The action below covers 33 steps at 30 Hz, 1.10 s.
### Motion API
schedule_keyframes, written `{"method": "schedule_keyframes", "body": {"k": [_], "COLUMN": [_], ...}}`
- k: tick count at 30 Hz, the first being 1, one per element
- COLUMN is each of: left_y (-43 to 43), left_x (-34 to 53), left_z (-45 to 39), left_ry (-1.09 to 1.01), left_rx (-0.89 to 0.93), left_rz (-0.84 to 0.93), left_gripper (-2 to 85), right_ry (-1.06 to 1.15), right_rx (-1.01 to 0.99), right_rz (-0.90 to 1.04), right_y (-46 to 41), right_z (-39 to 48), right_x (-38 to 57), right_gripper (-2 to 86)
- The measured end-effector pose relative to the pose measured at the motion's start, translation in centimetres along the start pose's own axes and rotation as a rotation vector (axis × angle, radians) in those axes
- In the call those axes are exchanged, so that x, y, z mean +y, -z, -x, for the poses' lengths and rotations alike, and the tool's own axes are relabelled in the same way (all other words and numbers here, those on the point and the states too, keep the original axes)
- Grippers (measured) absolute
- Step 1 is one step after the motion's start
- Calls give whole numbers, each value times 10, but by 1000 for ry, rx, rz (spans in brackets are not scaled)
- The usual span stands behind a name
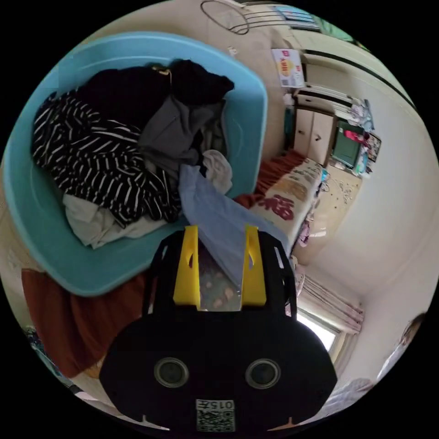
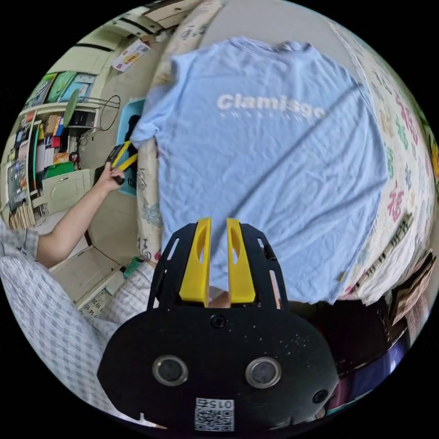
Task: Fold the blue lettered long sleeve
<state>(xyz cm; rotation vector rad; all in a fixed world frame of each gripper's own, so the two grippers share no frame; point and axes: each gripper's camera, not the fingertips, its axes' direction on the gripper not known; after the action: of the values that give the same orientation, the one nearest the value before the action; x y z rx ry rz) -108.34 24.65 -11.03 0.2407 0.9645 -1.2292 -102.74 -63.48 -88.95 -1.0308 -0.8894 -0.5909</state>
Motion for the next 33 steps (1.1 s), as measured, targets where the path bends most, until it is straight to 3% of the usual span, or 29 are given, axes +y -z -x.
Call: {"method": "schedule_keyframes", "body": {"k": [2, 6, 9, 11, 15, 19, 26, 29, 33], "left_y": [-20, -39, -51, -40, 10, 92, 179, 191, 183], "left_x": [-32, -55, -62, -58, -46, -23, 65, 106, 170], "left_z": [21, 40, 42, 45, 46, 30, 1, -19, -74], "left_ry": [116, 147, 100, 93, 93, -42, -260, -385, -650], "left_rx": [-12, -22, -29, 66, 247, 297, 601, 642, 622], "left_rz": [48, 72, 118, 58, -120, -304, -585, -593, -508], "left_gripper": [172, 179, 135, 29, 7, 0, -3, -4, -4], "right_ry": [129, 312, 263, 205, 144, 125, 225, 239, 250], "right_rx": [43, 110, 111, 91, 42, 24, -13, 14, -116], "right_rz": [-85, -220, -180, -174, -199, -181, -143, -58, -161], "right_y": [7, -10, -45, -56, -61, -79, -141, -182, -179], "right_z": [45, 121, 132, 126, 106, 93, 96, 90, 49], "right_x": [-32, -91, -115, -117, -109, -110, -97, -91, -39], "right_gripper": [69, 77, 77, 74, 67, 65, 48, 47, 46]}}
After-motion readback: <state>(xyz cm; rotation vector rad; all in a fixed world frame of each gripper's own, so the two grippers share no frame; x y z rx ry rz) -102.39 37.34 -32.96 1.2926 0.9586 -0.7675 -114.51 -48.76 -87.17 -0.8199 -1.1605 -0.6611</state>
